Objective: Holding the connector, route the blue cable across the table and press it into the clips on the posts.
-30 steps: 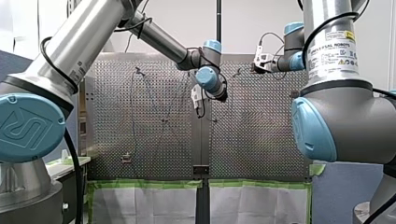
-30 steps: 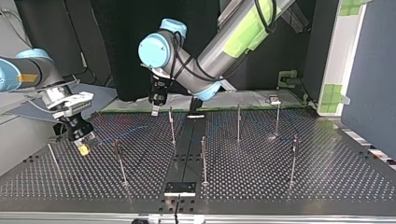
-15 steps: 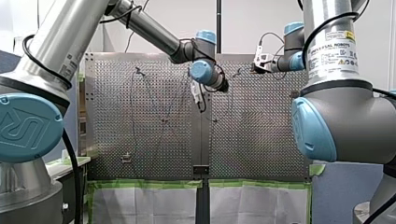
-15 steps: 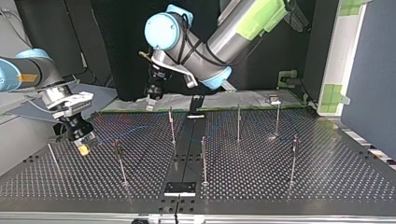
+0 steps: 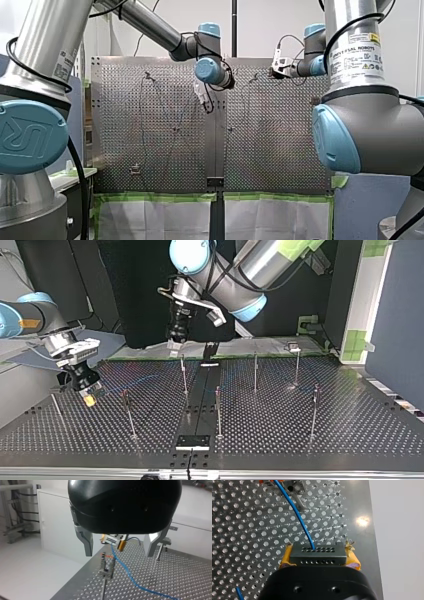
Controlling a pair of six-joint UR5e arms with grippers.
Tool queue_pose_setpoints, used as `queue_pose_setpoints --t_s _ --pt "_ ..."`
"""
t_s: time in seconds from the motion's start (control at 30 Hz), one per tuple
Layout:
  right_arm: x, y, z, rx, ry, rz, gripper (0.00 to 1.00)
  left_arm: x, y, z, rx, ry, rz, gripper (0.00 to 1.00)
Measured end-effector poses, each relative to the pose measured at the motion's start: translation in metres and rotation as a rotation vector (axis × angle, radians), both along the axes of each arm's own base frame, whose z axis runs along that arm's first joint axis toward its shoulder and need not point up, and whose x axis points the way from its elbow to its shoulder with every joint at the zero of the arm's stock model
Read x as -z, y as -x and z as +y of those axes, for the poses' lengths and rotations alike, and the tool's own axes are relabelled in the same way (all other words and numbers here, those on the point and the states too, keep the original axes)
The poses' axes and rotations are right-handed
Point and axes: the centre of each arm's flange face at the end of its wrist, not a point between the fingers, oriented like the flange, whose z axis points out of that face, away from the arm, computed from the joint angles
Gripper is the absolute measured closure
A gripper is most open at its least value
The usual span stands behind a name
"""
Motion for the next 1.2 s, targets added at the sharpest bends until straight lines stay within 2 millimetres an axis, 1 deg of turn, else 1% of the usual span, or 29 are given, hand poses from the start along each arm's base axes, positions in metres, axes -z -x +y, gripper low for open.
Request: queue_pose_setpoints --t_s 0.4,0.47,0.6,0.73,0.83,1.2 --pt "0.0 0.0 0.0 0.0 0.0 0.0 1.0 -0.018 0.026 0.028 -0.09 0.083 -0.062 0.0" --pt "0.0 0.0 0.0 0.0 0.0 0.0 1.0 -0.017 0.029 0.032 -0.101 0.096 -0.068 0.0" --pt "0.0 0.0 0.0 0.0 0.0 0.0 1.0 0.001 0.033 0.032 -0.106 0.093 -0.058 0.0" --pt "0.0 0.0 0.0 0.0 0.0 0.0 1.0 0.03 0.033 0.033 -0.108 0.087 -0.033 0.0" --pt "0.0 0.0 0.0 0.0 0.0 0.0 1.0 0.044 0.033 0.036 -0.112 0.087 -0.024 0.0" --pt "0.0 0.0 0.0 0.0 0.0 0.0 1.0 0.079 0.044 0.052 -0.149 0.093 -0.018 0.0"
